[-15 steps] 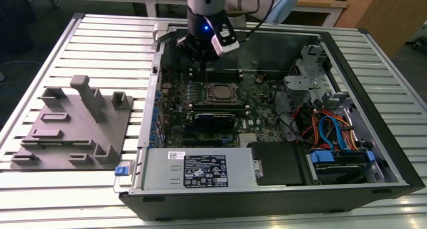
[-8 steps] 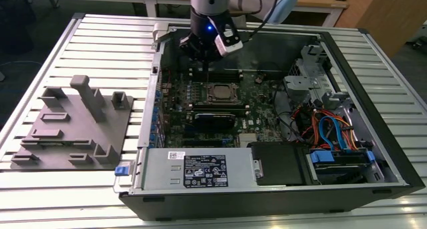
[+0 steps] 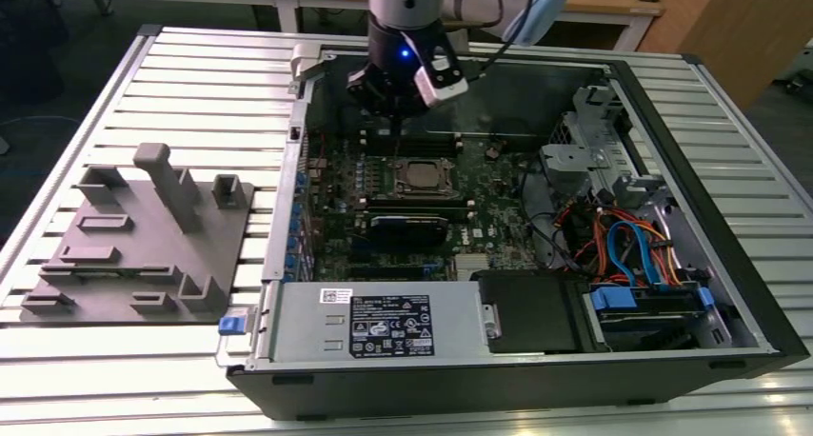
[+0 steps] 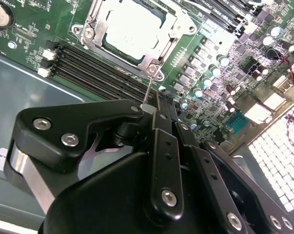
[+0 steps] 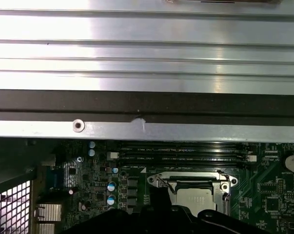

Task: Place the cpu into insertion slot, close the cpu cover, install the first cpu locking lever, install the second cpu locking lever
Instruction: 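Install the first cpu locking lever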

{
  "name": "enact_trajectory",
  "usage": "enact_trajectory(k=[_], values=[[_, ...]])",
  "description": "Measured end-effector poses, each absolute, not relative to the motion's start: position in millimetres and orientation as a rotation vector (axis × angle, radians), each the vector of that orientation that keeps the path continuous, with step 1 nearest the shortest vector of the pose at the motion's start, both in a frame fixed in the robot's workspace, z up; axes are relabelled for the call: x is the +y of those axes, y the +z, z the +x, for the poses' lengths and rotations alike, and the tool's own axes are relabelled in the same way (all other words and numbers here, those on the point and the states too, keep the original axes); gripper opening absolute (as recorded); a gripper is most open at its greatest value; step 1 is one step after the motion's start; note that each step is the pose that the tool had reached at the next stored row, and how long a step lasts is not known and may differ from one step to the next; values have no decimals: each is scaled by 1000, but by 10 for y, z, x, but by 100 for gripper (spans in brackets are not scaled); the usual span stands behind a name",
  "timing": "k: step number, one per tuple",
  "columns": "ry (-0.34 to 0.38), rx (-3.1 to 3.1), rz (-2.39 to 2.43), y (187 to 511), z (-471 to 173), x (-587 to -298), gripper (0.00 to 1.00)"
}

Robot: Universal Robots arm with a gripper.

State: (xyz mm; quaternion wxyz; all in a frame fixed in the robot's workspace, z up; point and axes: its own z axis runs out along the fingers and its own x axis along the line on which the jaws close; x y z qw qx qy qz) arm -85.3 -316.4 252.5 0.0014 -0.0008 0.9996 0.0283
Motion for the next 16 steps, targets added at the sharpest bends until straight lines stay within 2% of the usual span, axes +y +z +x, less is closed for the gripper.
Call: enact_trajectory(k=[16], values=[[92,3138,-3,2520,-831,-3166,11]])
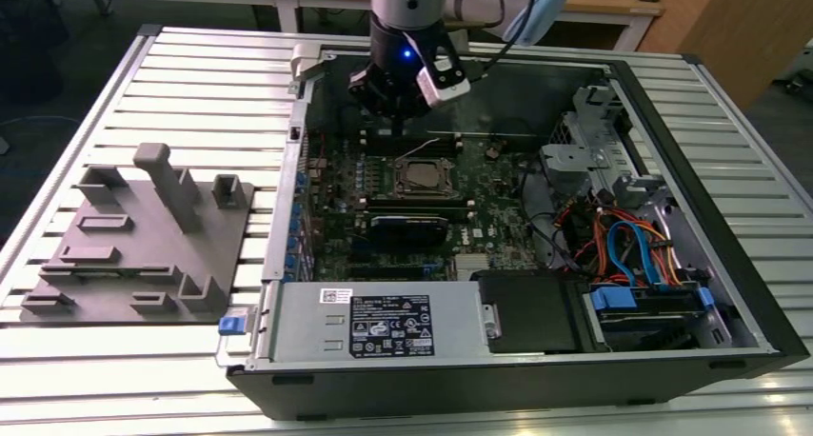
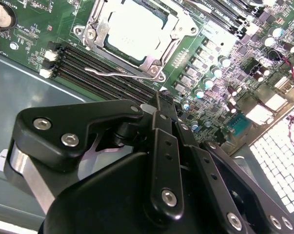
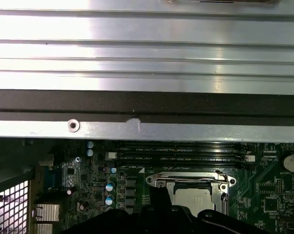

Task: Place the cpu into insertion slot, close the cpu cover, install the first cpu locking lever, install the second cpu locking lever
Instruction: 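Install the first cpu locking lever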

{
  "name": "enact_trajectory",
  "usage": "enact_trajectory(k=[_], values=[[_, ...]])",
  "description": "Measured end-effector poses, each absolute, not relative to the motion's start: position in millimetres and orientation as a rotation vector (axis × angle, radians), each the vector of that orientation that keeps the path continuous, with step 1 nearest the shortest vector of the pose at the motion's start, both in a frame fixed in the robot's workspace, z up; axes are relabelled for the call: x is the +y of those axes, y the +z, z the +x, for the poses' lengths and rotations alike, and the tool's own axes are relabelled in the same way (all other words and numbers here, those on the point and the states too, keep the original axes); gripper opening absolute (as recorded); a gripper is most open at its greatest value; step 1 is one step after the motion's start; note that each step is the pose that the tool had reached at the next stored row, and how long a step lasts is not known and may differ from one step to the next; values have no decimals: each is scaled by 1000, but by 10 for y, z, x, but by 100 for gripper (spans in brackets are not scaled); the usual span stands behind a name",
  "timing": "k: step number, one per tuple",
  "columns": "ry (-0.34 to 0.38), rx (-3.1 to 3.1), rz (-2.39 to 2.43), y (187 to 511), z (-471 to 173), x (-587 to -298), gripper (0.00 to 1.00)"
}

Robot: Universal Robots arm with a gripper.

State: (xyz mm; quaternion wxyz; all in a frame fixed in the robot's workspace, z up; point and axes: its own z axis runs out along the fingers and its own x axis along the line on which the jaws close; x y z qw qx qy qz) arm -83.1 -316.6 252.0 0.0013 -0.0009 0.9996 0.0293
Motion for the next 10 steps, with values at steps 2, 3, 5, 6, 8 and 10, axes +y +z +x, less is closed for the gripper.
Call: enact_trajectory(k=[2,3,5,6,8,10], values=[[111,3137,-1,2510,-815,-3173,11],[112,3137,2,2507,-810,-3175,11],[112,3137,4,2503,-800,-3175,11],[112,3137,6,2498,-795,-3175,11],[112,3137,8,2485,-780,-3176,11],[112,3136,20,2467,-759,-3176,11]])
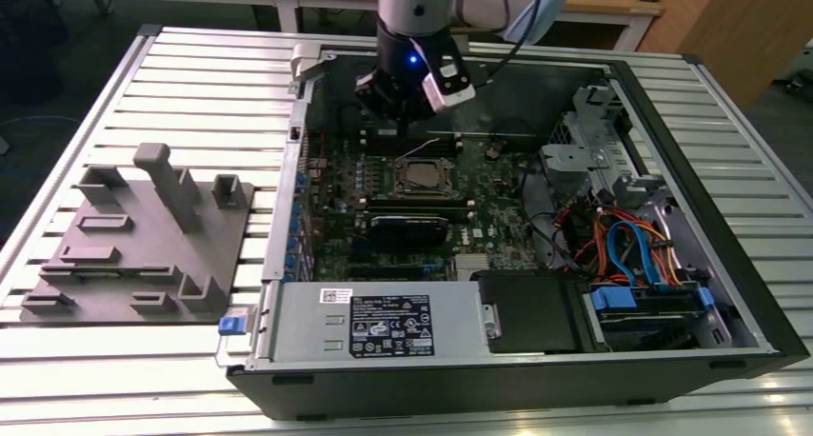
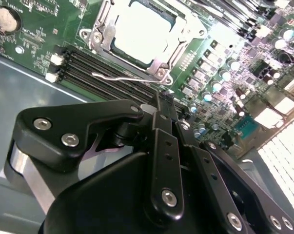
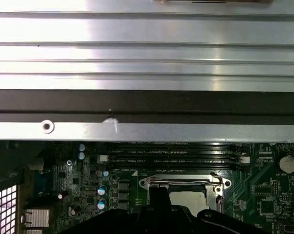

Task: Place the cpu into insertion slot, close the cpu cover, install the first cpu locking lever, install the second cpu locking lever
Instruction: 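Install the first cpu locking lever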

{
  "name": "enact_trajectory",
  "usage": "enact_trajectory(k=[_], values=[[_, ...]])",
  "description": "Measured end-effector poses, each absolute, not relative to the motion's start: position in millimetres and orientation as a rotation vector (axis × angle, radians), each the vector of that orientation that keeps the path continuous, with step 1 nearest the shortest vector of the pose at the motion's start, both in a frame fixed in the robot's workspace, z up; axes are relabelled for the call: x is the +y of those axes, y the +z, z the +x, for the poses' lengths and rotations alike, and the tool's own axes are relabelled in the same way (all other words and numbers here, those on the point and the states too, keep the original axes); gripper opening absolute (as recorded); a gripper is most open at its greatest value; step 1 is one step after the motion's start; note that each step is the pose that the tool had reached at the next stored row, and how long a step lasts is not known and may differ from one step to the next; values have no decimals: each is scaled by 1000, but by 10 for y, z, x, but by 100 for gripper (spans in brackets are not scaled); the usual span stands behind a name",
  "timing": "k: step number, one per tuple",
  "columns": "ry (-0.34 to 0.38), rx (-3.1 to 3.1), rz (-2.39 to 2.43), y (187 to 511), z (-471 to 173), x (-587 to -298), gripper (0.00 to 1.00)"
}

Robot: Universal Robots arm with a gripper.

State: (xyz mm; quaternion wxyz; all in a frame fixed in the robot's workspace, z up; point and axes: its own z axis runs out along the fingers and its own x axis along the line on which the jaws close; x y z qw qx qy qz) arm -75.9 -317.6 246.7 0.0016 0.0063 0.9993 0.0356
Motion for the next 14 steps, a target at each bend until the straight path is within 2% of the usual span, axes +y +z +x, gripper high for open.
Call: enact_trajectory(k=[14], values=[[112,3137,13,2394,-649,-3173,11]])
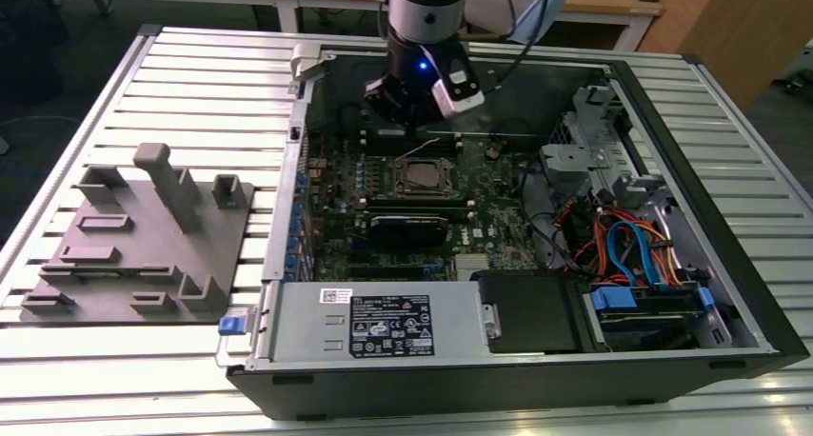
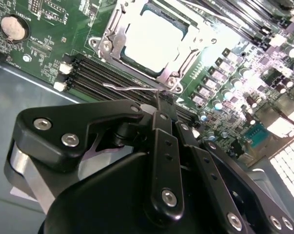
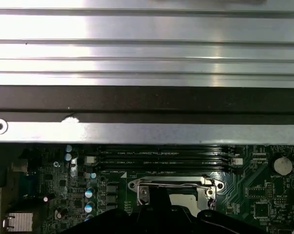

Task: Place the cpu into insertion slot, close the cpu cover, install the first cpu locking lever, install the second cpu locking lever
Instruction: 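Install the first cpu locking lever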

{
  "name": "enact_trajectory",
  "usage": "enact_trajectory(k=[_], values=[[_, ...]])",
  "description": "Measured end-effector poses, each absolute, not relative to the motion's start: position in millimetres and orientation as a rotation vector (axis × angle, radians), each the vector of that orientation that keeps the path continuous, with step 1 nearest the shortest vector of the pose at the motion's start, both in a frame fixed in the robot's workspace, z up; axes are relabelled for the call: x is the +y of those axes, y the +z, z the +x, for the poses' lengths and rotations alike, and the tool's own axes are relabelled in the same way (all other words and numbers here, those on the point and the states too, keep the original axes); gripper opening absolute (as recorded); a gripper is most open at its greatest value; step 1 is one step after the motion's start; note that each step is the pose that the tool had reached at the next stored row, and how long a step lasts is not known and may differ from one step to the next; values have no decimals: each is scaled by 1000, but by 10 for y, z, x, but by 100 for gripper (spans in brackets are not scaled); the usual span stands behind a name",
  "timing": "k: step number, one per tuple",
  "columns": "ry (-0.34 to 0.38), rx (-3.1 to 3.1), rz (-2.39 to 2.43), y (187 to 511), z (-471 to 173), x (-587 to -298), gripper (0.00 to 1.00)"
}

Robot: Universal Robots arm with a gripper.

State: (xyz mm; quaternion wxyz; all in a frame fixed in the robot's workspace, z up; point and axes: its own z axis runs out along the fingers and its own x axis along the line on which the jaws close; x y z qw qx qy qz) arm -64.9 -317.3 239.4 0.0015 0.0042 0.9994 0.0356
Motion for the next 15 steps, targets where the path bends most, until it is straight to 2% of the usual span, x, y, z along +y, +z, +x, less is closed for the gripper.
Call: enact_trajectory(k=[15], values=[[112,3138,11,2328,-546,-3140,11]])
